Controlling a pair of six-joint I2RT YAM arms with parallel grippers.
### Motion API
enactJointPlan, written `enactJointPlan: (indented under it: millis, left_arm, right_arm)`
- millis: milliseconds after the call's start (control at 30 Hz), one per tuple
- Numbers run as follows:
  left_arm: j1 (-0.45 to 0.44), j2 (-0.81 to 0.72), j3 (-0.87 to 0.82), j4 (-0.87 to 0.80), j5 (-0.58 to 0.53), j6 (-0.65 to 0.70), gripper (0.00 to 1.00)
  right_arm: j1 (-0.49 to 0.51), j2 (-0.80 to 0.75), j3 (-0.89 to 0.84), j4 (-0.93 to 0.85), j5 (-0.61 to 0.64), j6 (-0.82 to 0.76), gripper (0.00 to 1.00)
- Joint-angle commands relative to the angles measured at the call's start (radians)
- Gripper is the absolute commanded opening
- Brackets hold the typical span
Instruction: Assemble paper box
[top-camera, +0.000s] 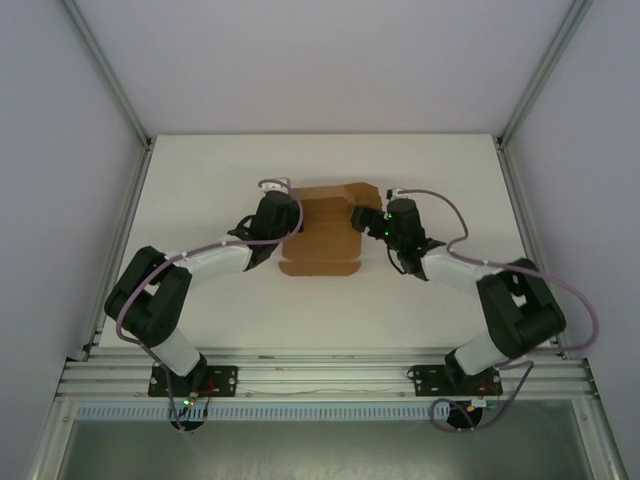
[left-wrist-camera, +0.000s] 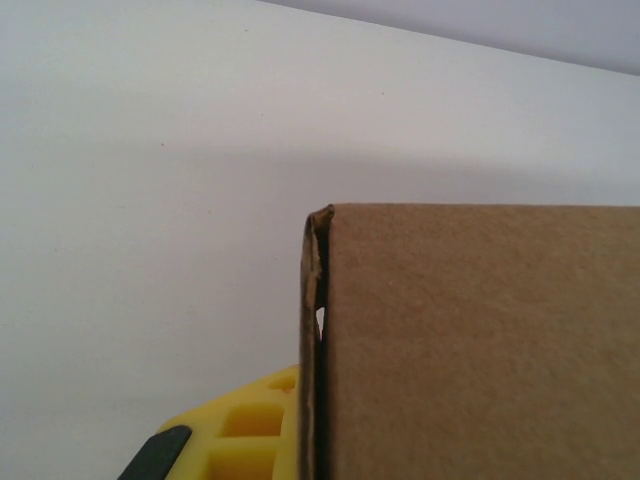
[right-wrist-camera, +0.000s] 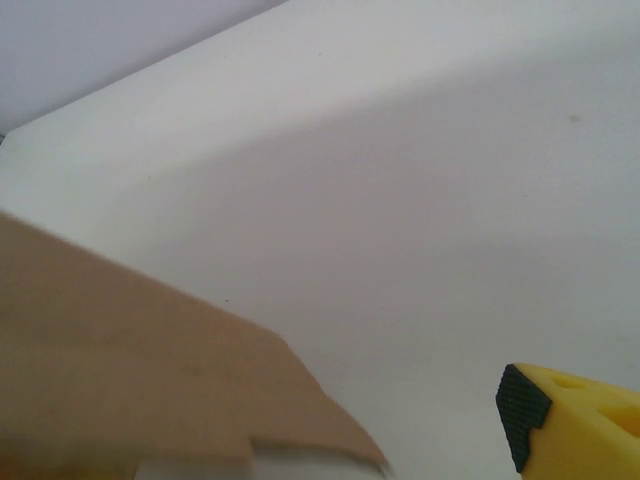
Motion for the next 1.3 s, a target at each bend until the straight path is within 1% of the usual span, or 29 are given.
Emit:
enactJointPlan:
  millis: [0,67,133,200,267,400,500,567,667,700,867,967,1067,1267]
  left_arm:
    - [0.023,-0.001,-0.002,-0.015,-0.002,0.011,0.0]
    - [0.034,-0.004,-0.009,-0.012,0.021,0.018,0.0]
    - [0.036,-0.006,-0.019,-0.005,0.026,0.033,0.0]
    - [0.038,-0.007,-0.031,0.011,0.035,0.047,0.0]
    - [0.038,-0.005,-0.037,0.019,0.055,0.064,0.0]
    - [0.038,0.0,-0.039,0.017,0.066,0.069,0.0]
    - [0.037,-0.003,-0.05,0.036,0.075,0.068,0.0]
    - [0.038,-0.003,-0.046,0.031,0.076,0.068,0.0]
    - [0.037,-0.005,-0.041,0.022,0.068,0.077,0.0]
    - [0.038,-0.006,-0.038,0.02,0.07,0.082,0.0]
    - [0.038,-0.006,-0.033,0.018,0.074,0.095,0.0]
    - [0.037,0.003,-0.021,0.007,0.077,0.1,0.0]
    - [0.037,0.009,-0.014,0.001,0.079,0.104,0.0]
    - [0.037,0.011,-0.014,0.002,0.094,0.108,0.0]
  right_arm:
    - [-0.041,-0.137,-0.008,-0.168,0.092,-0.041,0.92]
    - [-0.098,-0.198,-0.019,-0.225,0.052,-0.071,0.93]
    - [-0.166,-0.244,-0.026,-0.244,0.007,-0.085,0.94]
    - [-0.233,-0.247,0.0,-0.266,-0.039,-0.091,0.9]
    - [-0.281,-0.201,0.066,-0.303,-0.149,-0.138,0.87]
    - [-0.297,-0.041,0.223,-0.386,-0.353,-0.294,0.78]
    - [-0.297,0.065,0.313,-0.438,-0.529,-0.416,0.66]
    - [-0.297,0.109,0.352,-0.469,-0.646,-0.482,0.59]
    - [-0.29,0.137,0.382,-0.539,-0.785,-0.591,0.54]
    - [-0.284,0.138,0.381,-0.548,-0.816,-0.618,0.54]
    - [-0.238,0.156,0.406,-0.657,-0.888,-0.746,0.54]
    - [-0.202,0.166,0.421,-0.717,-0.907,-0.814,0.54]
    - [-0.174,0.169,0.42,-0.698,-0.896,-0.812,0.54]
    - [-0.136,0.192,0.428,-0.581,-0.777,-0.719,0.54]
